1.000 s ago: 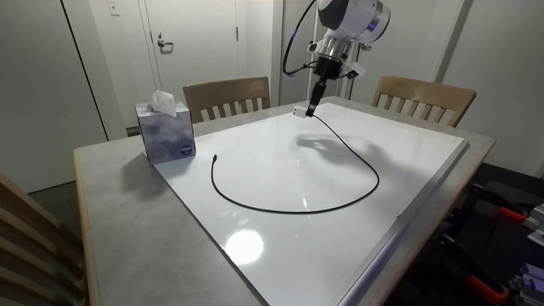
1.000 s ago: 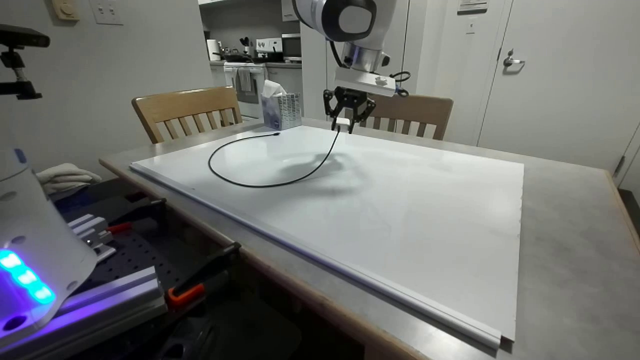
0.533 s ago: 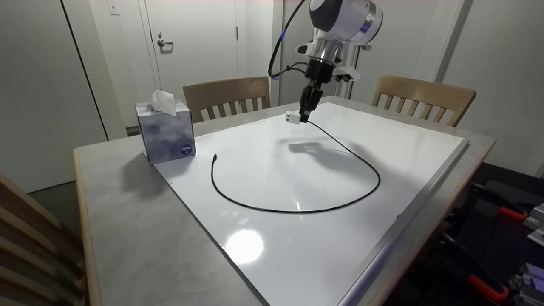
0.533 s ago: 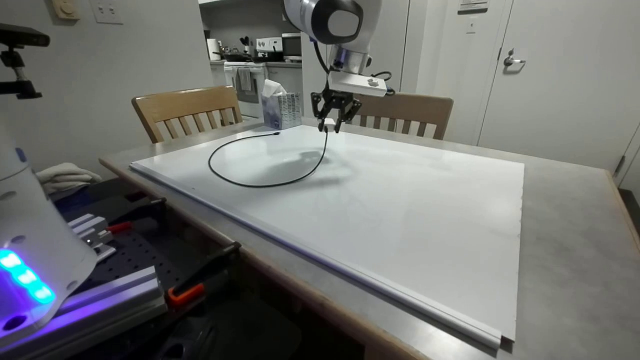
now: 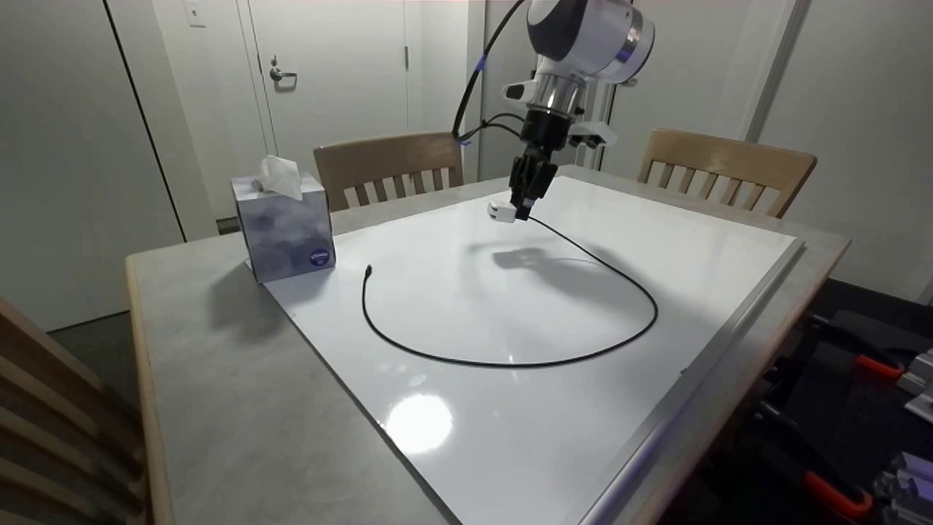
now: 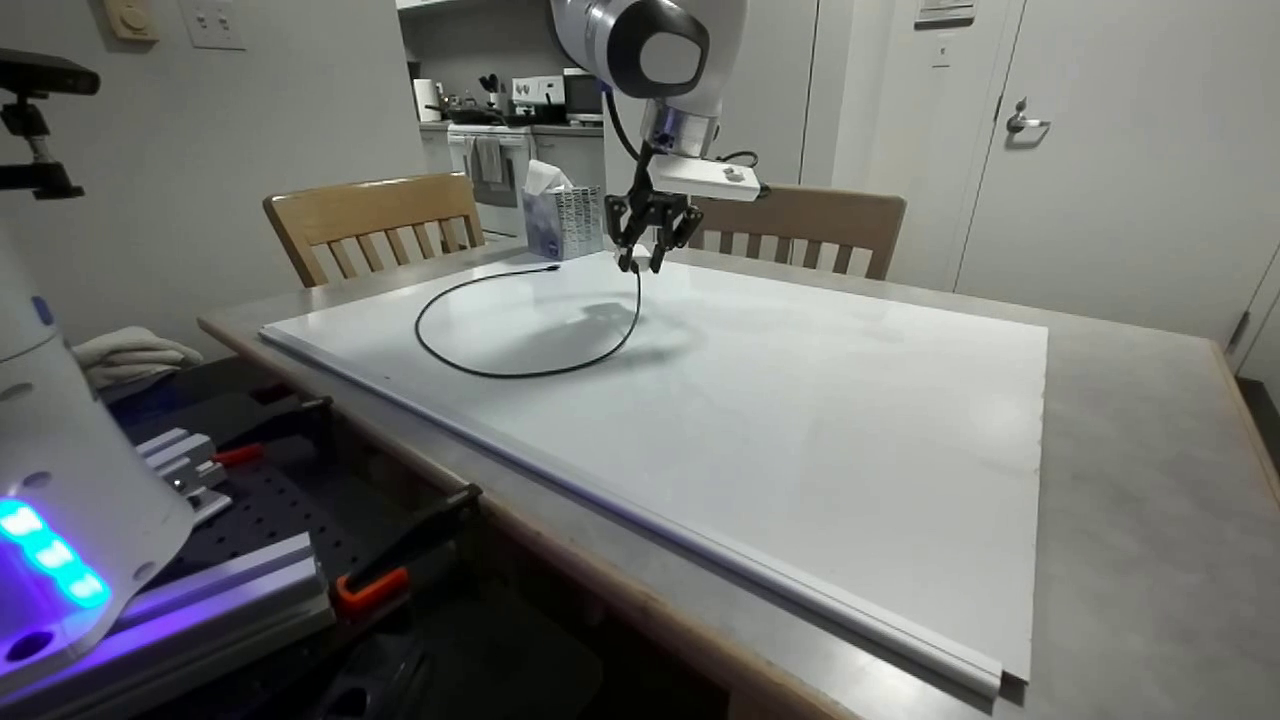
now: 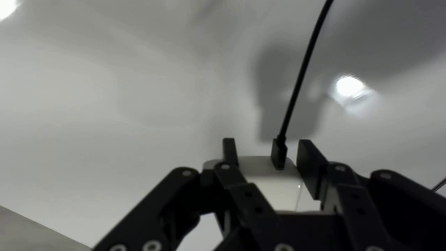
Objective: Place the charging cable in circle form
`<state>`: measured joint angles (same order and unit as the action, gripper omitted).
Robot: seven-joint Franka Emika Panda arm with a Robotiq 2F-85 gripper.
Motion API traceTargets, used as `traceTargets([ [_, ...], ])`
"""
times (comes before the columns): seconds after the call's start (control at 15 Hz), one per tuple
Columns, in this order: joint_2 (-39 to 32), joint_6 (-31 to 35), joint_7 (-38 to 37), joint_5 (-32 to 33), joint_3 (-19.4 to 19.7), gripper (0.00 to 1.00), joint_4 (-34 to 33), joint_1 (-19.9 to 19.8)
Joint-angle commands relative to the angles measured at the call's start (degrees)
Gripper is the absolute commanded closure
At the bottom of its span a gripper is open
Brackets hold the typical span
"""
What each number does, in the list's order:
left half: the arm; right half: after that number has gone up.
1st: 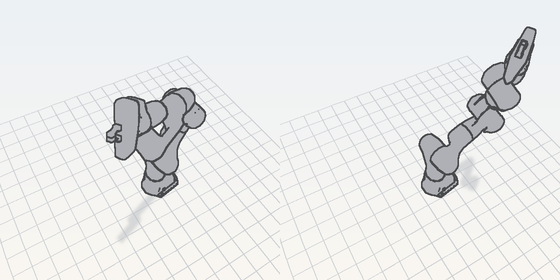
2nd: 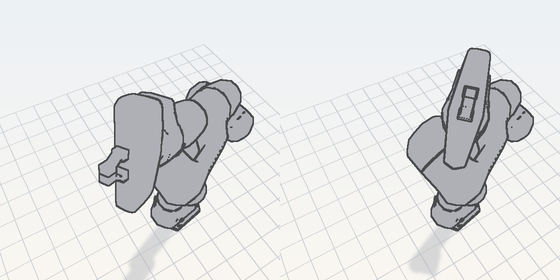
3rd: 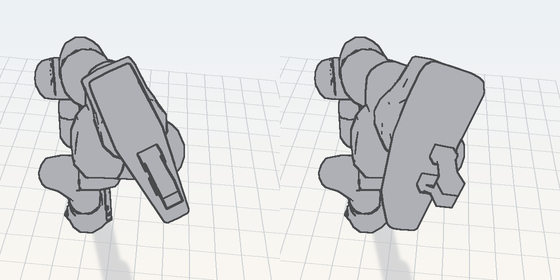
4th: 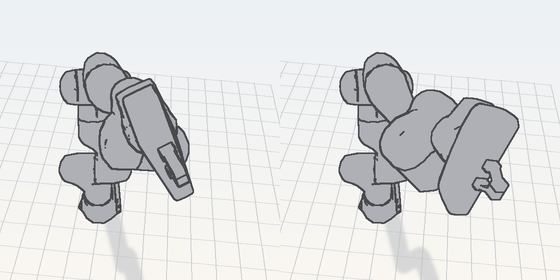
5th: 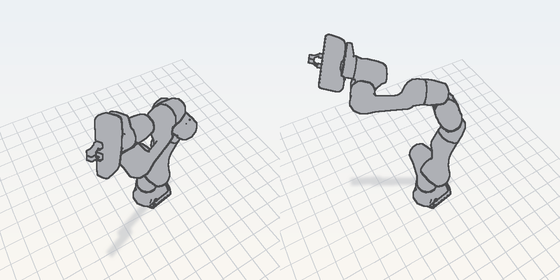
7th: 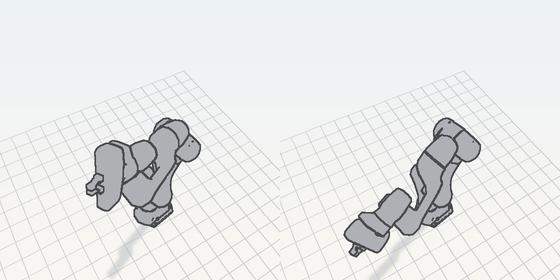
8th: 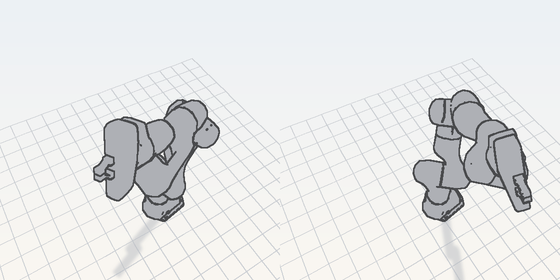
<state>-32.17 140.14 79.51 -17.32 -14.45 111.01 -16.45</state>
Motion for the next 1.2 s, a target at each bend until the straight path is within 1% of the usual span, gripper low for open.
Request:
traceTargets([
  [0.0, 0.1, -4.6, 2.5, 5.4, 1.8, 0.78, -1.1, 4.3],
  [0.27, 0.2, -5.9, 7.5, 9.5, 1.1, 0.78, 0.5, 6.9],
  [0.33, 0.1, -4.9, 4.5, 7.2, 1.7, 0.78, -0.1, 6.9],
  [0.4, 0.1, -5.0, 4.5, 7.2, 1.6, 0.53, 0.0, 7.5],
  [0.67, 0.1, -5.0, 4.3, 7.2, 2.1, 0.53, 0.0, 7.6],
  [0.73, -0.5, -3.7, 4.7, 8.3, 2.4, 0.78, -0.5, 8.2],
  [1.13, -3.7, -3.9, 14.7, 16.0, 1.8, 0.78, -4.3, 11.0],
])
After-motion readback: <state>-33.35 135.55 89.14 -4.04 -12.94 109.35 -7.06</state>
